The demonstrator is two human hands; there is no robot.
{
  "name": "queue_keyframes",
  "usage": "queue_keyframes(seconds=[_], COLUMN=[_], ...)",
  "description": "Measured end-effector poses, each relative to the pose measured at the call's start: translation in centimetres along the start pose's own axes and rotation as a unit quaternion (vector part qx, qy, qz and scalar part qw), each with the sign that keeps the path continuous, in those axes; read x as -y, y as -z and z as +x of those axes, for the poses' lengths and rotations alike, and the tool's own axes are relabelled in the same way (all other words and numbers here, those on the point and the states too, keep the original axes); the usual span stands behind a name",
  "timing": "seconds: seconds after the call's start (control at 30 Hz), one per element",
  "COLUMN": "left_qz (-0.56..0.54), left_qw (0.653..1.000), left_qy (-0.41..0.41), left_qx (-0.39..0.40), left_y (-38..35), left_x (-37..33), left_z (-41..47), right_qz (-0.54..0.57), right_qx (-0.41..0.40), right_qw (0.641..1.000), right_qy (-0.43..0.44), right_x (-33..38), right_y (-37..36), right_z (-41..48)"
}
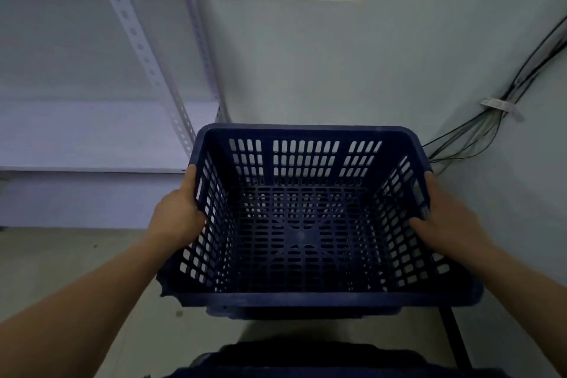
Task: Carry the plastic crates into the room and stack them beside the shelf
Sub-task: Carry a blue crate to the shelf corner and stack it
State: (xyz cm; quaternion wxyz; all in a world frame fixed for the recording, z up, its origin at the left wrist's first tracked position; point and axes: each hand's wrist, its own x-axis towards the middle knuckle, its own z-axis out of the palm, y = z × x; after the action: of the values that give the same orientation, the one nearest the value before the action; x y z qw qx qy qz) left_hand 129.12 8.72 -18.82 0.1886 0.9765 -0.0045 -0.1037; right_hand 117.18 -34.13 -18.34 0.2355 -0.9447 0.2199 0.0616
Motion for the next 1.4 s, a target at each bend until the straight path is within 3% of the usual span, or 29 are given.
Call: queue_keyframes(seconds=[0.43,1.07,1.4], left_qz=[0.015,-0.007,0.032], left_qw=[1.0,1.0,0.999], left_qy=[0.019,0.012,0.016], left_qx=[-0.019,-0.022,-0.015], left_y=[-1.2,-1.8,-1.4], left_x=[1.1,0.2,0.5], left_z=[-1.1,-2.7,-1.9], right_qz=[0.061,0.067,0.079], right_qx=[0.002,-0.021,-0.028], right_qw=[0.998,0.997,0.996], right_qy=[-0.017,-0.014,-0.017], right_x=[-1.4,-2.4,-2.9], right_y=[-0.1,0.2,-0.6], right_z=[-0.8,-1.3,-2.0])
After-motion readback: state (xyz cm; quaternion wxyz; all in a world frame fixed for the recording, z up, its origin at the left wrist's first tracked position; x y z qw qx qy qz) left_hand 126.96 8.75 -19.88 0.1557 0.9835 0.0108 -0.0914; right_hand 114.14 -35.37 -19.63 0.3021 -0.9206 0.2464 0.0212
